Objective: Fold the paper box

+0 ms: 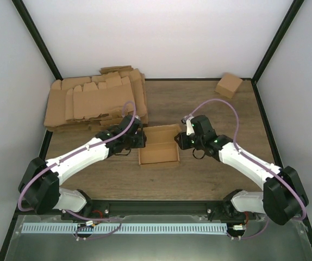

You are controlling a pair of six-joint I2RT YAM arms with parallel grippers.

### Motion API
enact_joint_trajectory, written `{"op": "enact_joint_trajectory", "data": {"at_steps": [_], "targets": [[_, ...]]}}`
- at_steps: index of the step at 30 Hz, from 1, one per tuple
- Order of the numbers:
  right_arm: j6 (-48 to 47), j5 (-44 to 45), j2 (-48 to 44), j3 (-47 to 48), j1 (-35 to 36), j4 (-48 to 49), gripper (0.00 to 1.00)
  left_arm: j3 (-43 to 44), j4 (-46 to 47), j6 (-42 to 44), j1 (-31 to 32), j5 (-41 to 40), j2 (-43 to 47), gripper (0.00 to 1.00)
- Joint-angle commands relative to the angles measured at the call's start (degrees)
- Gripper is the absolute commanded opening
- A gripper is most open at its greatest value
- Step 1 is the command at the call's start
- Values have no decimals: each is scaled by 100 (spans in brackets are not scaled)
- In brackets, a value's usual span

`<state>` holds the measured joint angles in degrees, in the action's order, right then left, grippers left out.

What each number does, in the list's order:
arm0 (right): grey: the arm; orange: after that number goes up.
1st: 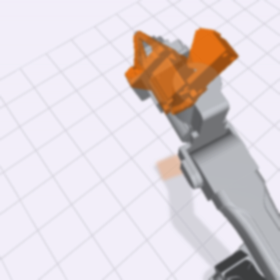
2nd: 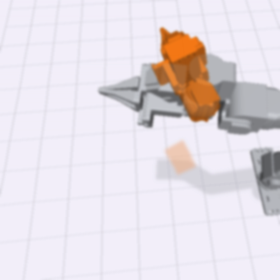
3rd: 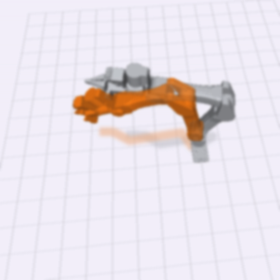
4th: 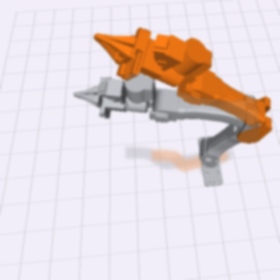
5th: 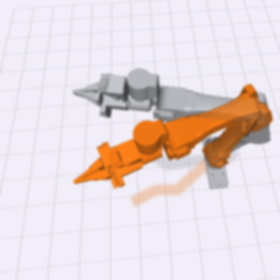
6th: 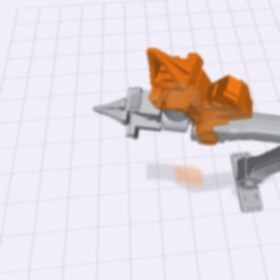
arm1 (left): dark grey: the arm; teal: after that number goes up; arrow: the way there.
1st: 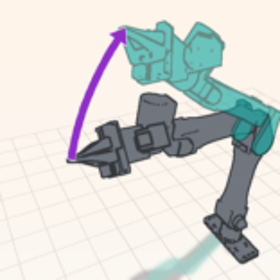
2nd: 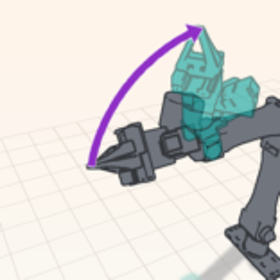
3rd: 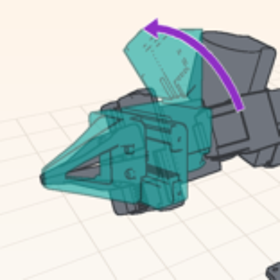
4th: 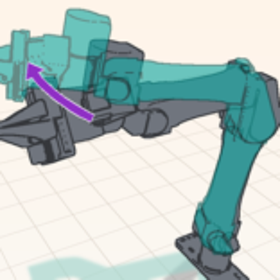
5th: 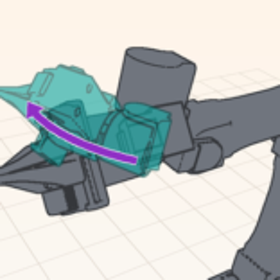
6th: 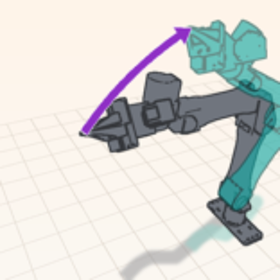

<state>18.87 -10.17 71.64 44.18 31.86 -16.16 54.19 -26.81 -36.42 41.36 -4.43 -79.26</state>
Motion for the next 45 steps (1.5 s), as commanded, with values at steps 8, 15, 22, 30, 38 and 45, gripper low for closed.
{"op": "enact_joint_trajectory", "data": {"at_steps": [8, 15, 22, 30, 38, 45], "targets": [[452, 5, -287, -344, 382, 403, 28, -195, 483, -322, 79, 248, 94, 45], [506, 154, -376, -449, 384, 421, 28, -215, 472, -482, 75, 170, 127, 45], [455, 419, -493, -411, 381, 282, 28, -201, 203, -396, 80, -93, 300, 46], [643, 136, -466, -431, 383, 344, 22, -336, 396, -586, 89, 207, 371, 43], [788, 9, -428, -562, 398, 449, 20, -456, 661, -855, 221, 298, 368, 42], [887, 11, -409, -730, 497, 546, 17, -743, 1000, -1132, 399, 253, 373, 40]]}}
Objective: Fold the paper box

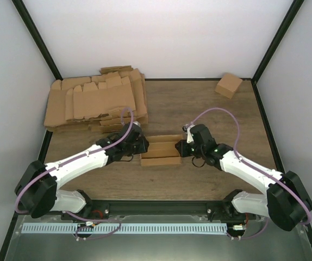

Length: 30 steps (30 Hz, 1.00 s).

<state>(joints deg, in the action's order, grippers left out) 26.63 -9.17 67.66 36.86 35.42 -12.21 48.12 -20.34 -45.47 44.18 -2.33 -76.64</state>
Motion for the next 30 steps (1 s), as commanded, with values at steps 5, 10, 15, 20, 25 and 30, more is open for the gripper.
{"op": "enact_joint_trajectory", "data": {"at_steps": [5, 10, 15, 20, 25, 30], "targets": [[140, -29, -5, -95, 202, 174, 16, -162, 331, -230, 158, -45, 97, 38], [81, 69, -23, -225, 202, 162, 13, -250, 326, -240, 172, -45, 107, 37], [-71, 351, -56, -191, 203, -70, 13, -279, 191, -186, 188, -137, 150, 37], [-198, 460, -96, -153, 207, -211, 13, -279, -51, -53, 201, -274, 262, 37], [-207, 451, -39, -228, 209, -136, 13, -431, 173, -16, 247, -69, 285, 41], [-232, 498, -57, -281, 211, -77, 13, -476, 68, 52, 274, -58, 495, 58]]}}
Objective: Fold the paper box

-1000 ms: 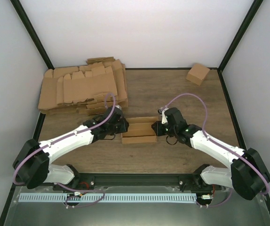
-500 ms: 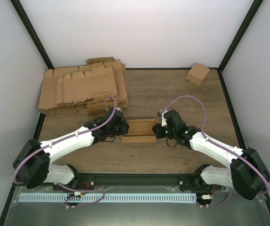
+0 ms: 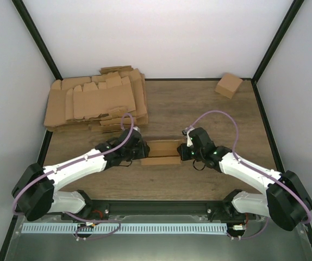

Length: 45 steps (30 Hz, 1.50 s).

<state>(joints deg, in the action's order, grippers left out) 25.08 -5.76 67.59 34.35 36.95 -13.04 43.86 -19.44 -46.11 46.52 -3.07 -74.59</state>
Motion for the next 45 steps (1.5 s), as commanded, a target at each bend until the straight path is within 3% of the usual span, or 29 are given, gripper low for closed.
{"op": "enact_joint_trajectory", "data": {"at_steps": [1, 5, 6, 7, 13, 15, 19, 23, 28, 45], "targets": [[-88, 181, -58, -47, 51, 23, 13, -42, -134, 155, 40, -17, 382, 64], [-137, 213, -52, -94, 53, 91, 13, 80, -721, 400, 32, 12, 825, 84], [-144, 220, -45, -94, 57, 97, 13, 144, -911, 500, 30, 114, 920, 95], [-153, 223, -37, -100, 54, 113, 13, 242, -1106, 645, 32, 229, 993, 99], [-270, 253, 24, -95, 54, 186, 13, 1137, -2333, 1710, 35, 697, 1170, 100], [-304, 268, 28, -96, 51, 202, 13, 1361, -2339, 2282, 41, 802, 1173, 100], [-379, 260, 17, -102, 56, 210, 13, 1869, -2203, 3309, 52, 1038, 691, 90], [-434, 264, 1, -101, 51, 231, 13, 2477, -2208, 4210, 271, 662, -129, 83], [-482, 262, -8, -97, 56, 240, 13, 2750, -2073, 4829, 341, 551, -699, 77], [-487, 334, -74, -90, 58, 123, 15, 2852, -1891, 5206, 591, 521, -1570, 37]]}}
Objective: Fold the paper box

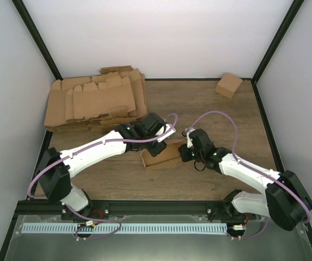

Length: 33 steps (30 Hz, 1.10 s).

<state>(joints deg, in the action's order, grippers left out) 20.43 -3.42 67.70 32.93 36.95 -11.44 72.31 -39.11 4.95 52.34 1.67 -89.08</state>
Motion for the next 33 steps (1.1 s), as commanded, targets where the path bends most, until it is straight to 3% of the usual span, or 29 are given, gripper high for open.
{"op": "enact_joint_trajectory", "data": {"at_steps": [1, 7, 13, 15, 18, 19, 23, 33], "targets": [[-21, 103, -88, 48, 58, -42, 15, -23, 103, 87, 17, 85, -147, 36], [66, -13, -157, -47, 55, -64, 19, -267, 220, 4, 28, 225, -195, 25], [202, -64, -465, -117, 56, -268, 28, -427, 270, -76, 40, 308, -302, 24], [243, -142, -591, -114, 53, -383, 36, -468, 297, -97, 49, 309, -337, 24], [438, -427, -650, -16, 55, -612, 61, -507, 308, -121, 62, 292, -392, 24], [514, -512, -631, 79, 58, -739, 63, -509, 311, -144, 60, 279, -414, 24], [771, -632, -838, 196, 54, -1033, 66, -546, 336, -206, 73, 274, -468, 24], [1186, 56, -1588, 247, 45, -1134, 68, -629, 369, -366, 156, 281, -627, 27]]}}
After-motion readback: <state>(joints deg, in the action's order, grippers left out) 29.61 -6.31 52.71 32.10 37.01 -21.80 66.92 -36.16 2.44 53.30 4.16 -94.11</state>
